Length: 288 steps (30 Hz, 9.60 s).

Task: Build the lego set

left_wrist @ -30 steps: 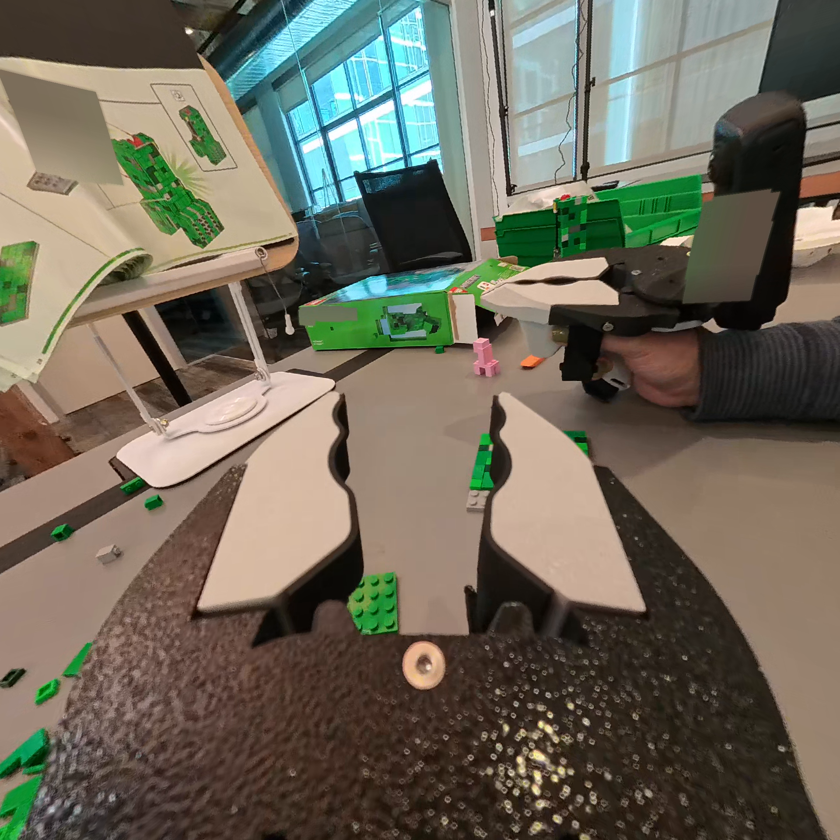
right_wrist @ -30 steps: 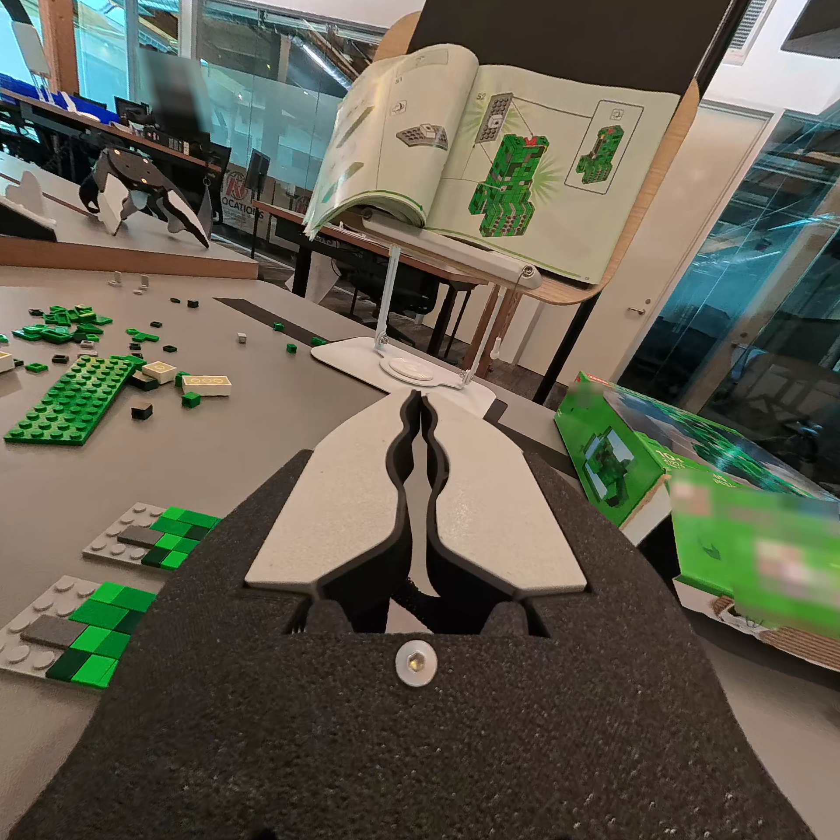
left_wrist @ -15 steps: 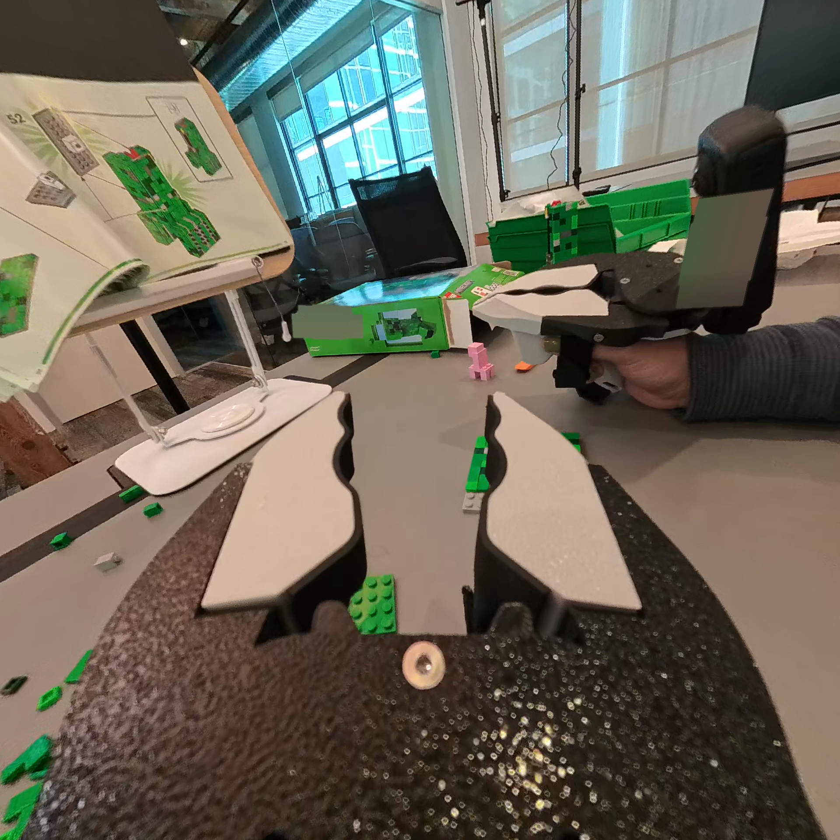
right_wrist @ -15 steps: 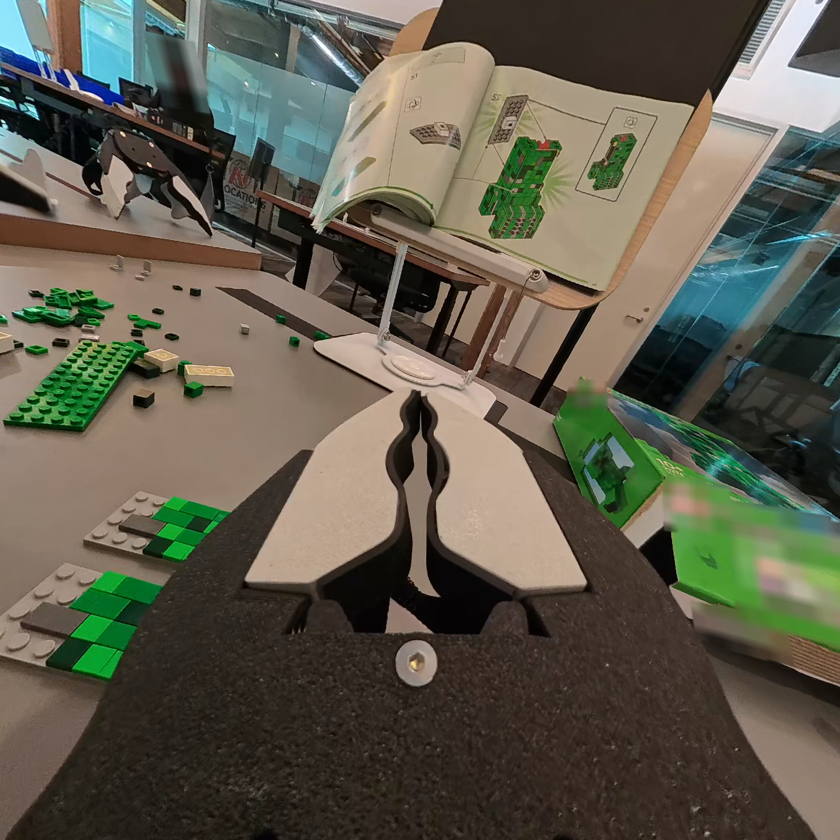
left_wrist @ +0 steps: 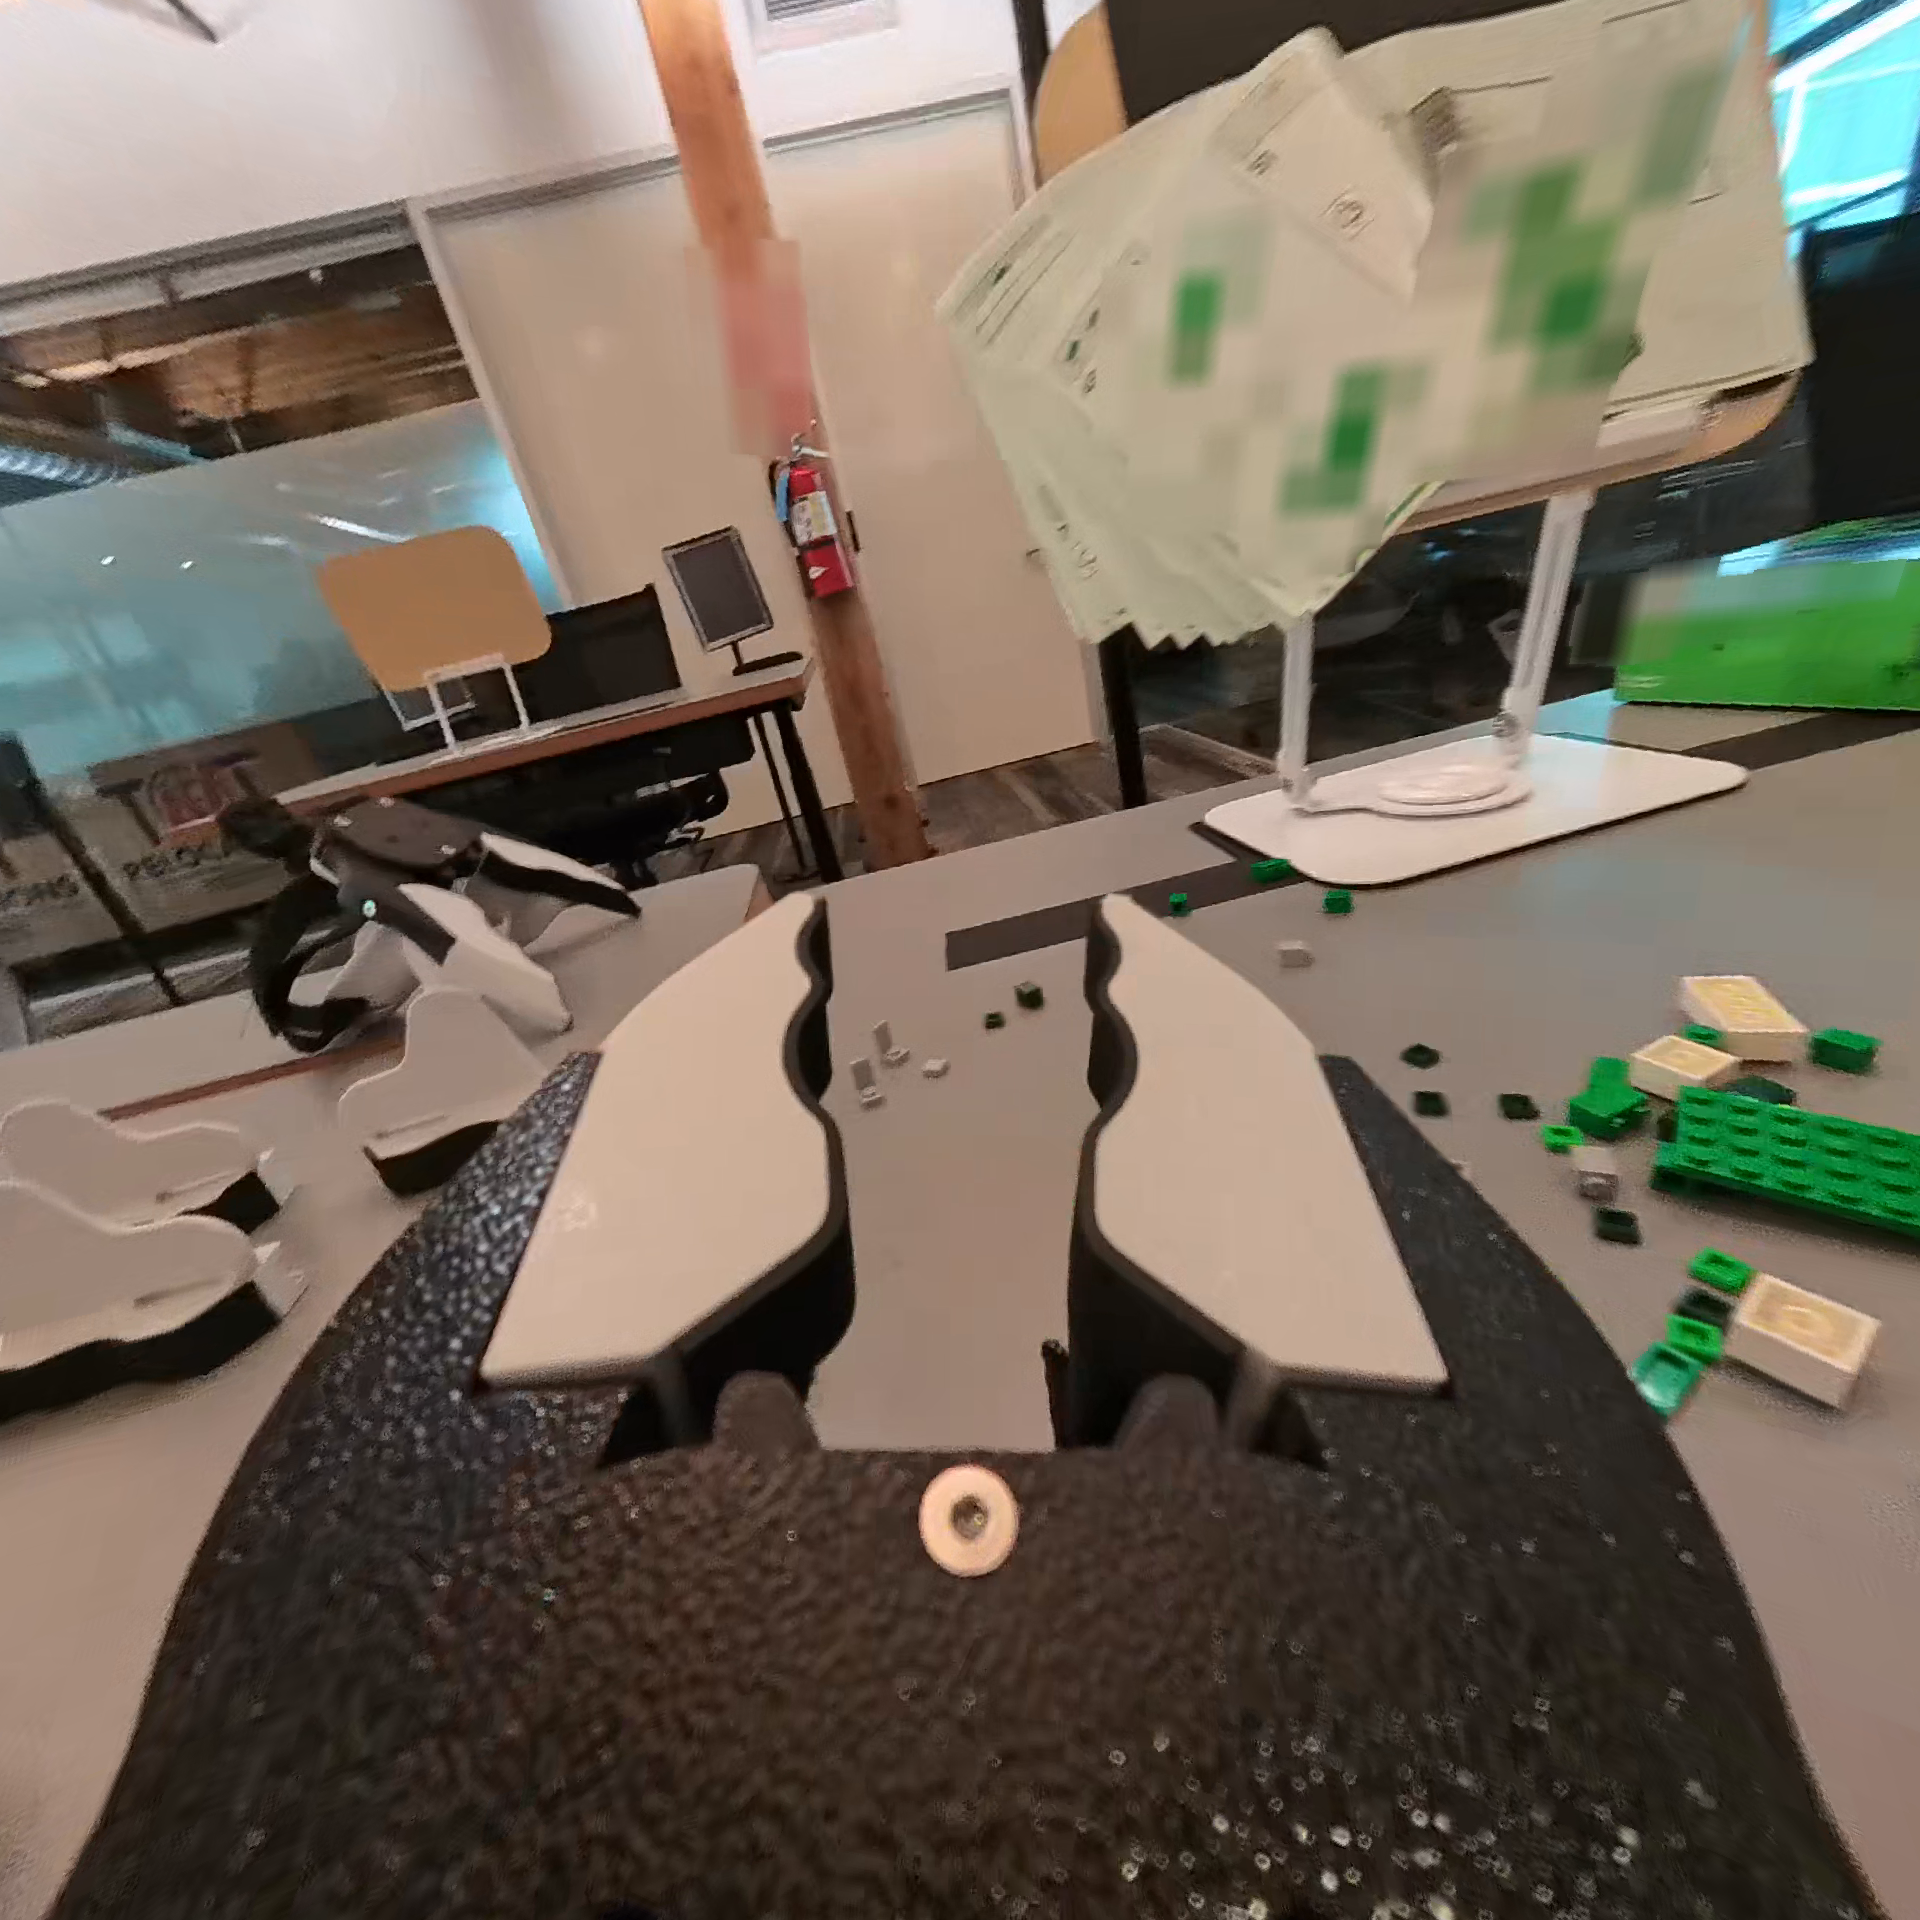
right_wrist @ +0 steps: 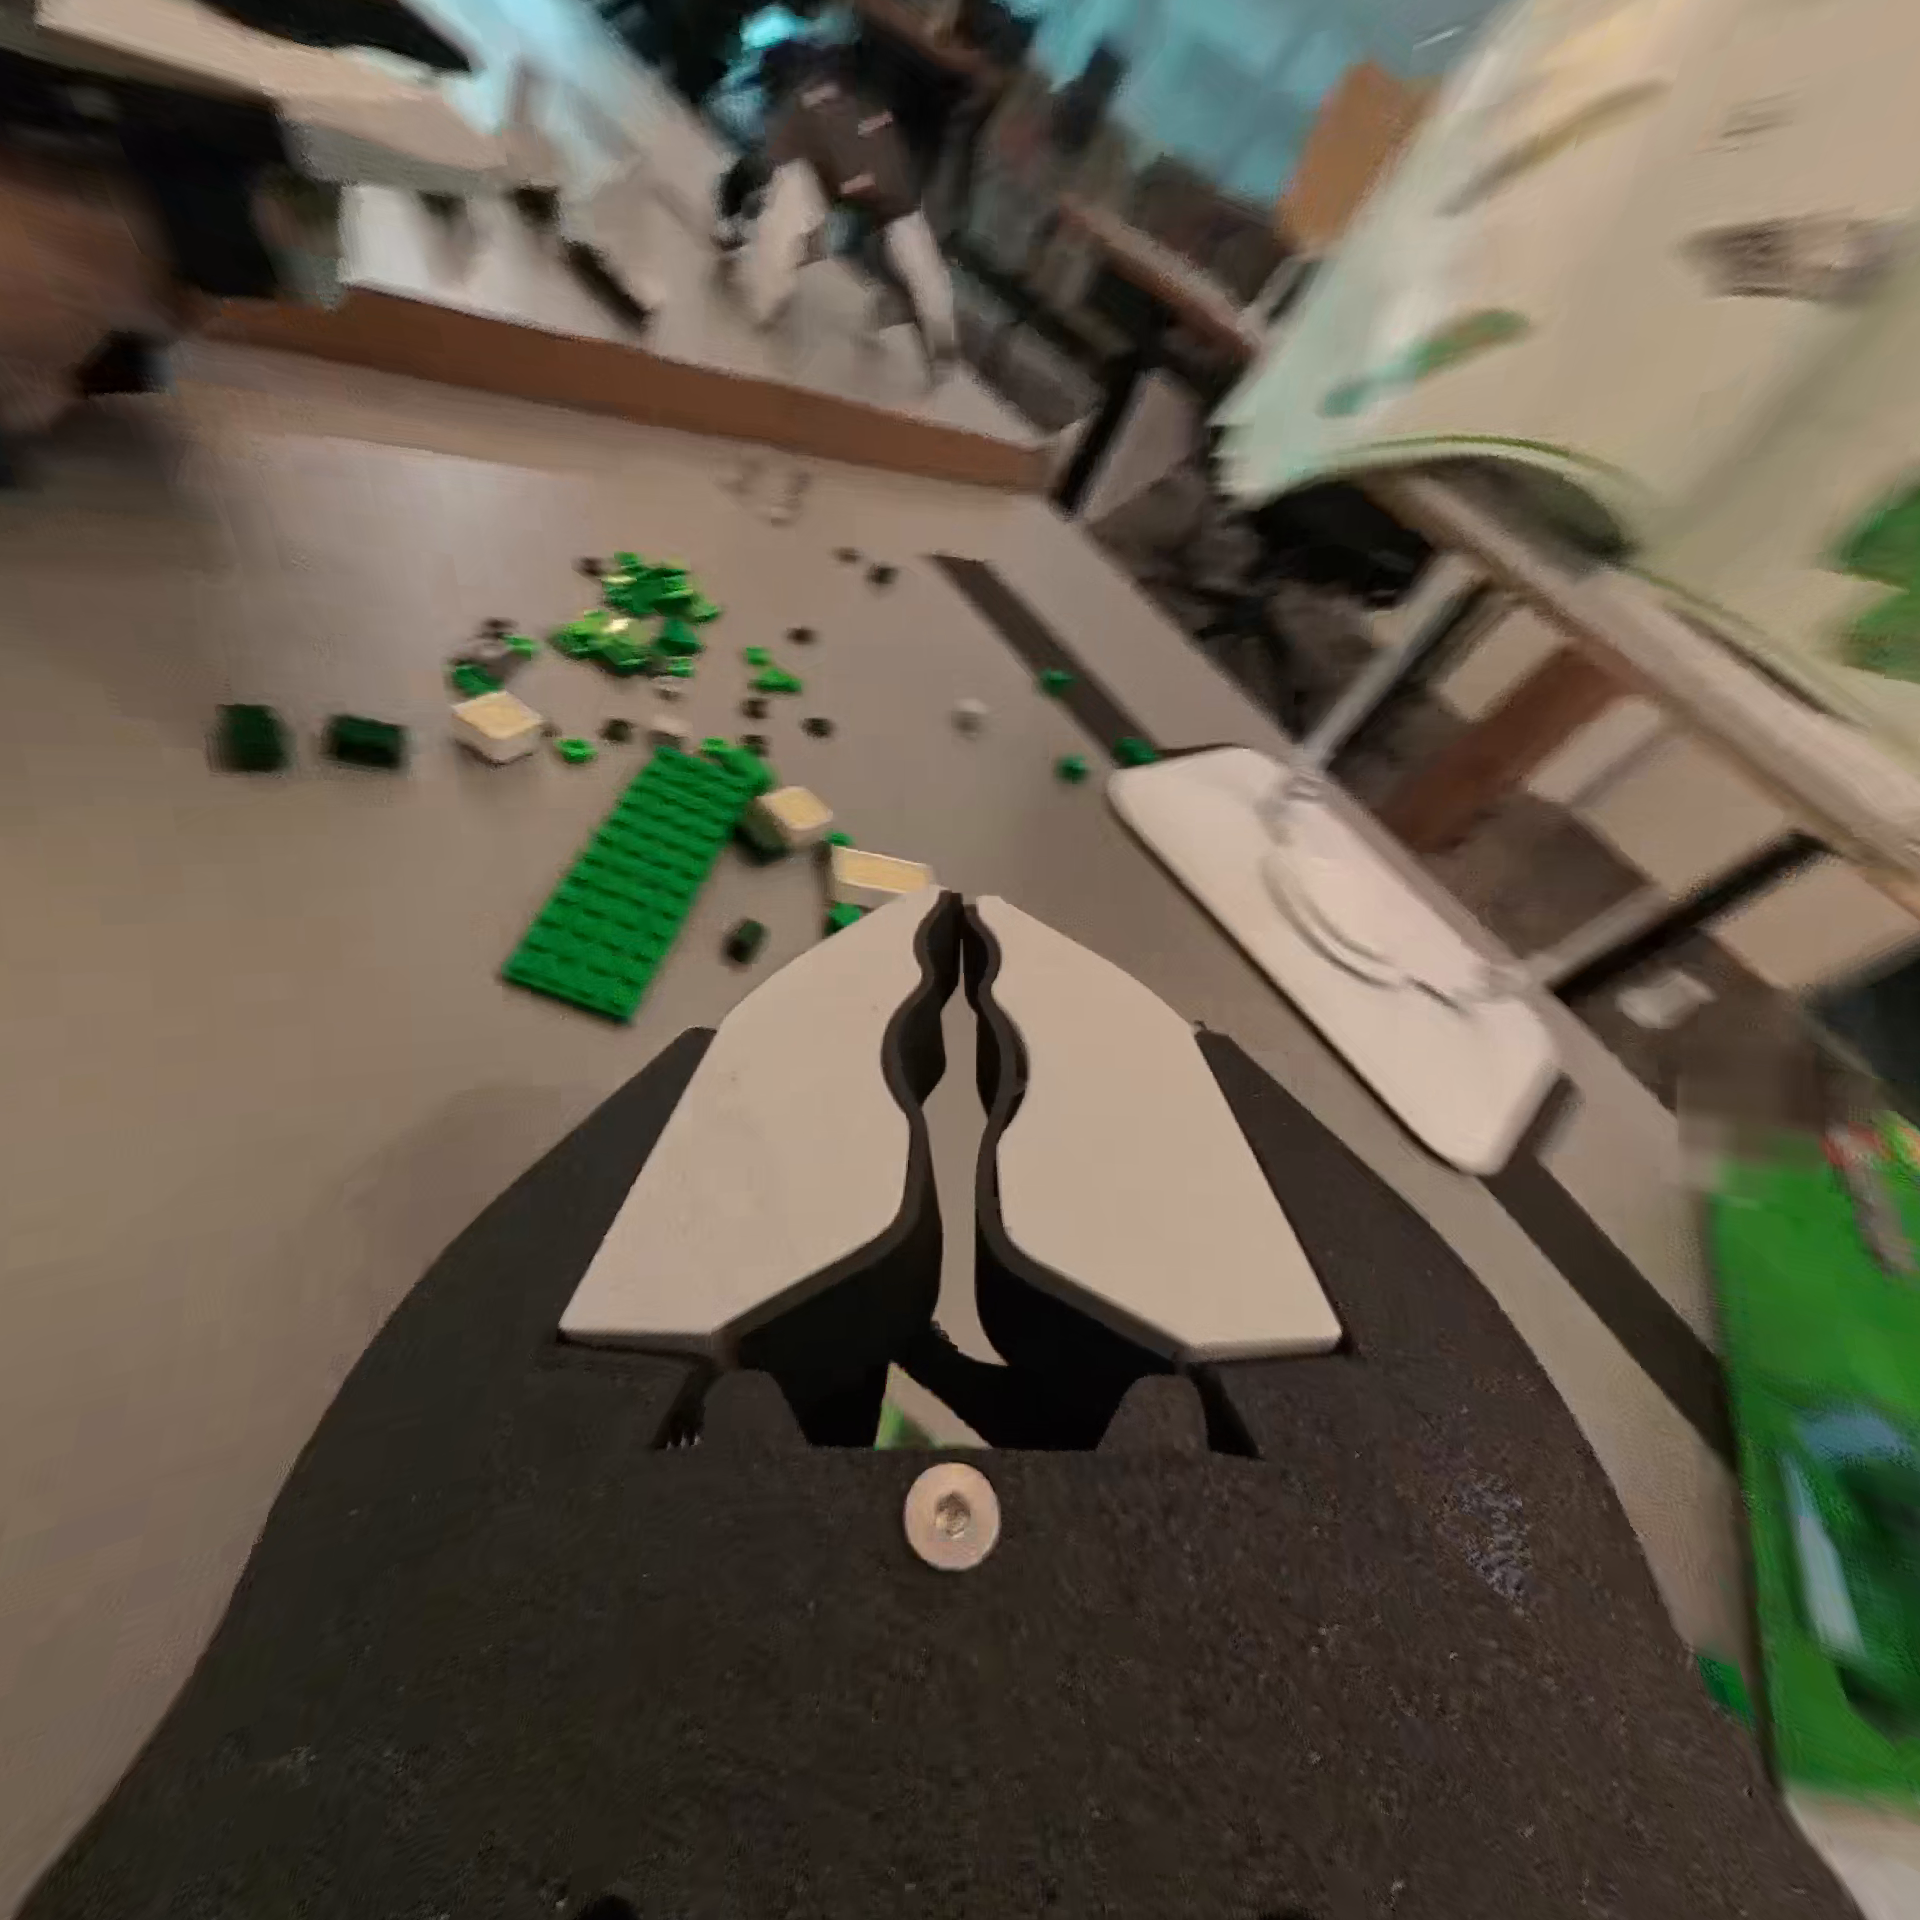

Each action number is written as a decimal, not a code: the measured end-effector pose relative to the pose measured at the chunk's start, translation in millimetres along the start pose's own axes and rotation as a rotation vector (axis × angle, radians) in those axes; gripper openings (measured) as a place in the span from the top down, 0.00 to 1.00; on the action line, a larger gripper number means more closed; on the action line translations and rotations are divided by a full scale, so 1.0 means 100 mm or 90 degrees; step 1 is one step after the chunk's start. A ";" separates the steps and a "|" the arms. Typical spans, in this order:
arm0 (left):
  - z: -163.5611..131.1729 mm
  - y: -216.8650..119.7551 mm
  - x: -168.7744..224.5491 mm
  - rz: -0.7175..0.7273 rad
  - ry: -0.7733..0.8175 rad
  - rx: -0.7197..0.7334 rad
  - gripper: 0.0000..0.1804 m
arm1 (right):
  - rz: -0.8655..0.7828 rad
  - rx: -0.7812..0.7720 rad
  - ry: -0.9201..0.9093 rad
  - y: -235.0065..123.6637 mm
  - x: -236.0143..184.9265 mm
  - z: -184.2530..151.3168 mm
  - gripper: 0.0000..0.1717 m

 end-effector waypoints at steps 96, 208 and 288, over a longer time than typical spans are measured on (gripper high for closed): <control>0.59 -0.06 1.65 -0.860 -0.326 0.057 0.96 | 0.449 0.402 0.112 -0.11 -0.14 0.55 0.95; 0.19 0.02 2.28 -0.495 0.016 -0.277 0.84 | 0.363 -0.234 -0.113 -0.45 0.52 -0.77 0.96; 0.08 -0.02 0.10 -0.112 -0.077 0.013 0.86 | 0.659 -0.244 -0.278 1.79 -0.43 0.75 0.96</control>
Point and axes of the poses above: each gripper's, where its closed fingertips meet, y out along the fingers, z out of its top, x = y × z across the jaws, the point moved 10 cm from there along -y, back along the fingers, and after that the axes turned 3 degrees about -y, right-handed, at the moved point
